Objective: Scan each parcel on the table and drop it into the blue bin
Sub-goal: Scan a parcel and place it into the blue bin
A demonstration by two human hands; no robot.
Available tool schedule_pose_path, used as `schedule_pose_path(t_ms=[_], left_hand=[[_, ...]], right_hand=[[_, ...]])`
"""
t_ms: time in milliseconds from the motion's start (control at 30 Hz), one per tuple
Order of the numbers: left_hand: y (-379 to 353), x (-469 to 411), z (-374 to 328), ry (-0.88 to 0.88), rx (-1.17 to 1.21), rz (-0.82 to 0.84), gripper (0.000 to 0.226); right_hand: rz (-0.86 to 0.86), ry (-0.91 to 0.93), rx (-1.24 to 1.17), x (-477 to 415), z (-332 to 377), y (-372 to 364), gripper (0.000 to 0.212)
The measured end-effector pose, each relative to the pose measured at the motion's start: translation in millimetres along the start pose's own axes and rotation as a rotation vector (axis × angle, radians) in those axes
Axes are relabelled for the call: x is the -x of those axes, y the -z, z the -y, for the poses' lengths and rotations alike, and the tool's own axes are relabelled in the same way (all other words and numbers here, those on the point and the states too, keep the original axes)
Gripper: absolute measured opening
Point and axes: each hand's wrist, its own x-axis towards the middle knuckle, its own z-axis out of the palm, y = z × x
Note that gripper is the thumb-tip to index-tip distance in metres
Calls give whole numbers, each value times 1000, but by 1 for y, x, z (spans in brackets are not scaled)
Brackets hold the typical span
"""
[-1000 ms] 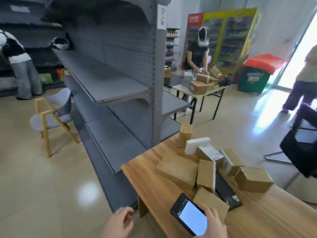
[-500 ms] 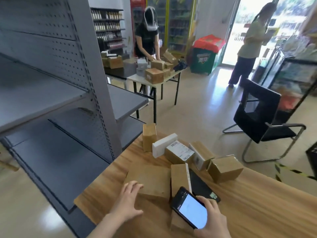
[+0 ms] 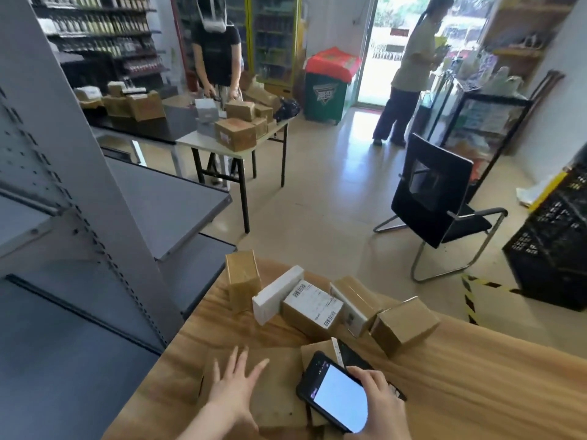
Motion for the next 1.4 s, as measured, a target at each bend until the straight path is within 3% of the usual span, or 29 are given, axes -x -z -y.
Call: schedule_pose_path(t_ms=[200, 467, 667, 800, 1000, 1067, 1167, 1267, 1400], left_hand=[[-7, -18, 21, -94, -99, 20, 127], [43, -29, 50, -215, 12, 23, 122], [76, -35, 82, -211, 369, 259, 115], [75, -27, 107, -193, 677, 367, 95], [66, -8, 117, -282, 904, 19, 68], [59, 0, 107, -354, 826, -207, 61], [44, 9, 93, -395, 521, -496, 48], [28, 16, 89, -343, 320, -526, 59], [22, 23, 97, -263, 249, -508, 81]], right_hand=[[-8, -93, -14, -10, 19, -14, 91], [-1, -199, -86, -11, 47, -14, 94], [-22, -223, -116, -9, 52, -3, 96], [-27, -235, -121, -5, 52, -1, 95], [-19, -230, -126, -8, 58, -7, 97], [-17, -228, -137, -9, 59, -9, 97], [-6, -227, -140, -12, 60, -12, 97], [2, -222, -137, -12, 61, -15, 98], [13, -216, -137, -13, 63, -19, 98]])
